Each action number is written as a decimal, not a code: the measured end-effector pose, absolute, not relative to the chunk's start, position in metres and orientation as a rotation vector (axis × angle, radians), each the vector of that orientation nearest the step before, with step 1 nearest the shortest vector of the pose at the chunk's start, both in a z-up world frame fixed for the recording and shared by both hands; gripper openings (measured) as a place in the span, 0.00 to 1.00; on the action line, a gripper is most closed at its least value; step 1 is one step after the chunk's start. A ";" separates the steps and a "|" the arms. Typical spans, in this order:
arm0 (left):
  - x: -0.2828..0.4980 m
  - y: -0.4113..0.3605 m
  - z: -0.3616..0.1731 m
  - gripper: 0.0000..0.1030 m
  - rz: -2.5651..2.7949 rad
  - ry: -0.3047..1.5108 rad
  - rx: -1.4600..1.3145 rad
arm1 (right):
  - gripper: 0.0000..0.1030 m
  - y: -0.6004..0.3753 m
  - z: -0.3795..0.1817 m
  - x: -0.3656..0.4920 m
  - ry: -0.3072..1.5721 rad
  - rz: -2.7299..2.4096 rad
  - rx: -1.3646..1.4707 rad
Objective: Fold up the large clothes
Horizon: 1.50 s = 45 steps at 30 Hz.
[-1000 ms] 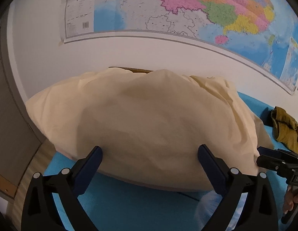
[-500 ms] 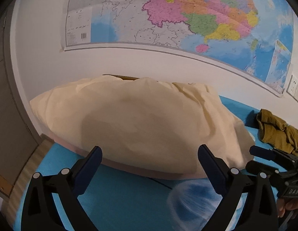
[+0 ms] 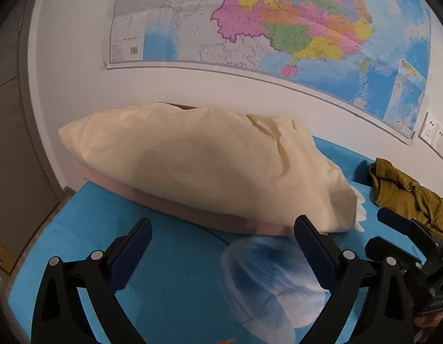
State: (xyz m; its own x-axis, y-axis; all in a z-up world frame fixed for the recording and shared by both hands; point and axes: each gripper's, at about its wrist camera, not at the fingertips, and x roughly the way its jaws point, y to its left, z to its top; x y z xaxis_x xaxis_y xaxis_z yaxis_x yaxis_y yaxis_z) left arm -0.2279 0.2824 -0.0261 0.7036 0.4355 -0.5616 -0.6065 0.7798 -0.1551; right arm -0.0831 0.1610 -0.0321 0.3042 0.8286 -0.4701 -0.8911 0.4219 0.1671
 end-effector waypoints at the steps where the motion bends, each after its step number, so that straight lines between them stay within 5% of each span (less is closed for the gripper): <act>1: -0.229 0.280 -0.026 0.93 0.591 0.529 -0.347 | 0.94 0.159 -0.032 -0.086 0.536 1.145 -0.136; 45: -0.260 0.233 -0.029 0.93 0.617 0.511 -0.279 | 0.94 0.119 -0.037 -0.128 0.510 1.107 -0.133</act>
State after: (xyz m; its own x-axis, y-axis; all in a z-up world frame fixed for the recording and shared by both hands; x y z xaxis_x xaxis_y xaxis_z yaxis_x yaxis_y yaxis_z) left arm -0.2596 0.2331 -0.0287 0.6981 0.4782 -0.5329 -0.6124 0.7844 -0.0983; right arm -0.1281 0.1186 -0.0372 0.3460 0.8197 -0.4566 -0.8796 0.4527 0.1462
